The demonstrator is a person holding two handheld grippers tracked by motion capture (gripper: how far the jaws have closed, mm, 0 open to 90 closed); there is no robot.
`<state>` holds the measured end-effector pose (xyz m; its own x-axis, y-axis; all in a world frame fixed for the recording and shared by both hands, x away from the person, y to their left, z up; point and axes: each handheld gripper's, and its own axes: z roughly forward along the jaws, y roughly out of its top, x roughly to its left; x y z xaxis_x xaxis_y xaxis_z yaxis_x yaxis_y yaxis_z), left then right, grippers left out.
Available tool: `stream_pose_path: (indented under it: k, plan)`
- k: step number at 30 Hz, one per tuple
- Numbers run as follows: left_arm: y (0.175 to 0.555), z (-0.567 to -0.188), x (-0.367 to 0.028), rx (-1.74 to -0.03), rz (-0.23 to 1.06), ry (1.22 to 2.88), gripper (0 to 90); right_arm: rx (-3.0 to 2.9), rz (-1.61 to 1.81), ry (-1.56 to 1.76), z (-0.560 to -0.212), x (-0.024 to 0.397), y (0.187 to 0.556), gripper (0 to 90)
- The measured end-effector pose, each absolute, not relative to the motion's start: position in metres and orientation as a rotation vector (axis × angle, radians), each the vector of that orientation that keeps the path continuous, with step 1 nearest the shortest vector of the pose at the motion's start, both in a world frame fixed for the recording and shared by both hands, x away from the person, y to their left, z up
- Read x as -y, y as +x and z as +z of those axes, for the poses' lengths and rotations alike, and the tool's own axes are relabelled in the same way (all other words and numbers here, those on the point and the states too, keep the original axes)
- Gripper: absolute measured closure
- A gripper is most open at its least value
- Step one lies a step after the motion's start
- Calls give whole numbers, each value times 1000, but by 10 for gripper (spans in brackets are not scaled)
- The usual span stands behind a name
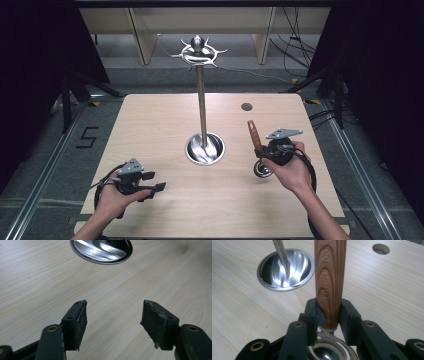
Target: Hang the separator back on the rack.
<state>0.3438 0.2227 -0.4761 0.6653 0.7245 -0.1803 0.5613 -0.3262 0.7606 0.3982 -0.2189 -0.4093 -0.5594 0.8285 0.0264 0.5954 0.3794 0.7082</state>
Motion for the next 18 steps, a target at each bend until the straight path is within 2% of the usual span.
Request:
stream_pose_path:
  k: [18]
  plan:
    - [343, -476, -223, -1000, 249, 2024, 362, -2307, 1095, 1163, -399, 213, 397, 706]
